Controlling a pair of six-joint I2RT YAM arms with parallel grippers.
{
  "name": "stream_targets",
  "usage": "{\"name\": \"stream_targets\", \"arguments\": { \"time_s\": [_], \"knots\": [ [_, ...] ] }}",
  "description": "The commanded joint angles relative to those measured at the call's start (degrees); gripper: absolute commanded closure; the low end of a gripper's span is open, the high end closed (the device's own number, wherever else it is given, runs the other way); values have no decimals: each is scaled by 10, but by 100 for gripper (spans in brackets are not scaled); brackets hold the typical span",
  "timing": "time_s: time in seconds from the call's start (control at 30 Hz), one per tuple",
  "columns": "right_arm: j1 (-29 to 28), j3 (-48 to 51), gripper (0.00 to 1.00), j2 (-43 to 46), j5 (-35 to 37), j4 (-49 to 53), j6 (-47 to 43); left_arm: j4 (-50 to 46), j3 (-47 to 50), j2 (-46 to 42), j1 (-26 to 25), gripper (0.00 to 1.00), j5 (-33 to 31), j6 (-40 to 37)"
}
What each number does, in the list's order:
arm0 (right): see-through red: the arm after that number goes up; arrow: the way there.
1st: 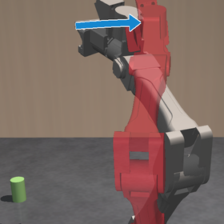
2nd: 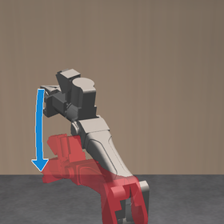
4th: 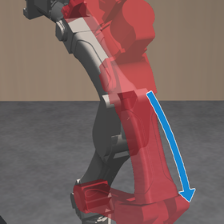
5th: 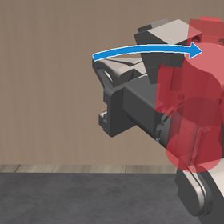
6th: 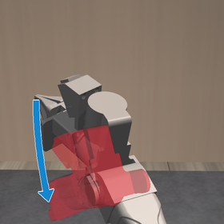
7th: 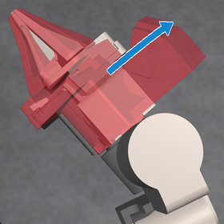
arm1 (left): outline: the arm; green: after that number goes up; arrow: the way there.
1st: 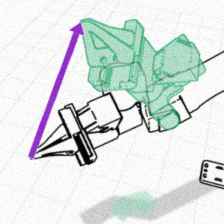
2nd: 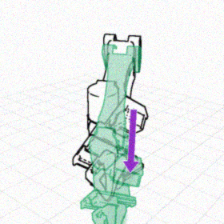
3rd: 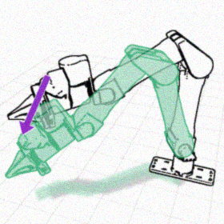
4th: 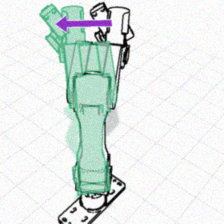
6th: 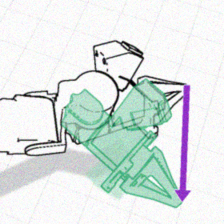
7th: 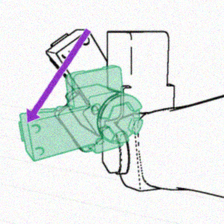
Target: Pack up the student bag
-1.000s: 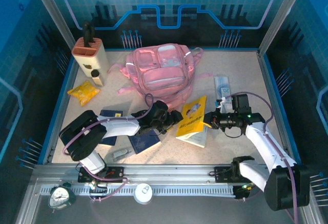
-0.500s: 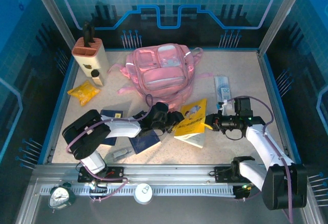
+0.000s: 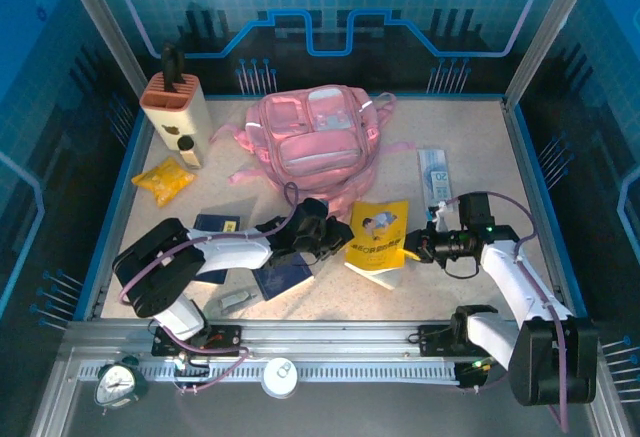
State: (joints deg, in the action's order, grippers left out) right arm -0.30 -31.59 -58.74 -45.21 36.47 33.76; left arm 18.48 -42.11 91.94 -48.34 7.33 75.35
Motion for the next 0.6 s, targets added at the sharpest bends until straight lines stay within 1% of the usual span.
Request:
{"name": "stream_targets", "arguments": {
  "time_s": [0.0, 0.03, 0.1, 0.2, 0.3, 0.4, 0.47, 0.5, 0.57],
  "knots": [
    [4, -20, 91, 7, -3, 34, -22, 9, -47, -34, -11, 91, 16, -23],
    [4, -26, 88, 10, 8, 48, -26, 6, -53, -37, -12, 94, 17, -27],
    [5, -42, 74, 19, 35, 77, -37, -1, -62, -45, -12, 99, 18, -34],
    [11, -66, 49, 40, 67, 103, -38, -23, -80, -62, -13, 100, 17, -51],
    [16, -92, 31, 51, 78, 115, -30, -64, -103, -89, -12, 100, 10, -74],
    [17, -117, 17, 48, 68, 111, -18, -102, -130, -114, -7, 100, -4, -102],
    [18, -131, 10, 42, 50, 103, -10, -111, -144, -129, 2, 100, -4, -113],
    [18, -137, 6, 39, 29, 86, -4, -110, -148, -136, 6, 100, -8, -114],
    [18, -141, 1, 37, 0, 54, 14, -104, -155, -149, 12, 100, -18, -120]
  ]
}}
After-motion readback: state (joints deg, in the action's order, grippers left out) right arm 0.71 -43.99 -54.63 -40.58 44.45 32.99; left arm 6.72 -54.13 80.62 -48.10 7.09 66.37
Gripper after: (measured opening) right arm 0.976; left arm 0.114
